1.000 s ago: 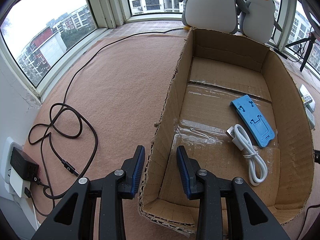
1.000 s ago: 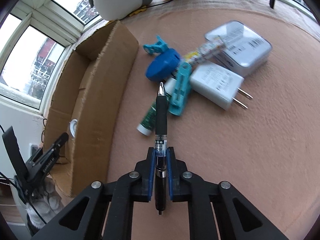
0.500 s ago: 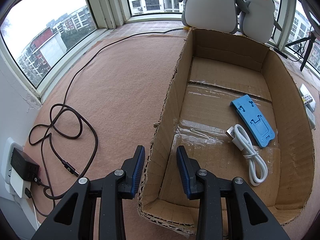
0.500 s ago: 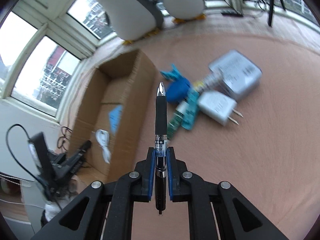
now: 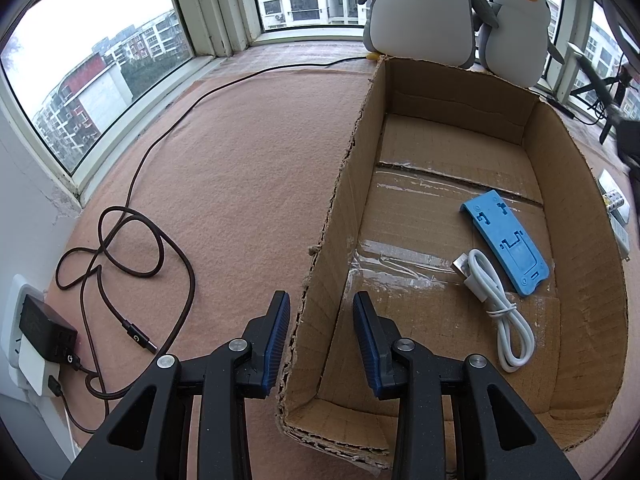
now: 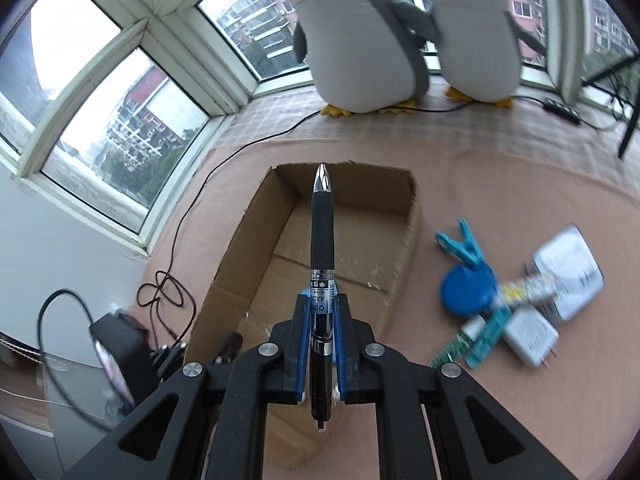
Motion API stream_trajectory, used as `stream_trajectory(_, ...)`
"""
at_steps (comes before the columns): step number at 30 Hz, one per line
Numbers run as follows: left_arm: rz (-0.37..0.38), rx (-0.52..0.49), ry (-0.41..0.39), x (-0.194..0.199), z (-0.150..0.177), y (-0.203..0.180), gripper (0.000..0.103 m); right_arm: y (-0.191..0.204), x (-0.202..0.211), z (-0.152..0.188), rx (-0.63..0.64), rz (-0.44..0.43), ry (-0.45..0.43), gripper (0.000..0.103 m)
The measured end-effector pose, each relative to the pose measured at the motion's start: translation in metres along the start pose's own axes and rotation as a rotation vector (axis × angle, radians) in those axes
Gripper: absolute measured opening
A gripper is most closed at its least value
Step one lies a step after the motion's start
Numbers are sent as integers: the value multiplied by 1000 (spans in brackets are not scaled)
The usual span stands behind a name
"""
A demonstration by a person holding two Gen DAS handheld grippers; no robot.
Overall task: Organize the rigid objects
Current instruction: 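Carry the black pen into the box and open the right gripper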
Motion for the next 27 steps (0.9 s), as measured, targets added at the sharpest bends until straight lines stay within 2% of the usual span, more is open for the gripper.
stream_trajectory(11, 2, 1, 0, 0, 0, 1, 36, -7, -50, -15, 27, 85, 57, 10)
stream_trajectory(20, 0, 0, 1, -1, 0, 2, 36, -10, -63, -15, 44, 108, 67, 11)
stream_trajectory(24, -4, -1, 0, -2, 0, 1, 36, -9, -62, -14, 47, 97, 62, 30)
stream_trajectory(27, -4, -1, -1, -2, 1, 1, 36, -9, -59, -14, 54, 95, 52, 33)
Point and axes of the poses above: each gripper's, at about its wrist camera, not at the fingertips, and x roughly against the way its jaws point, y to its left, z to its underside, the point moved 9 cm from there along -x, roughly the way its jaws point, and after that the axes turned 2 degrees about -x, right-handed, at the moved point
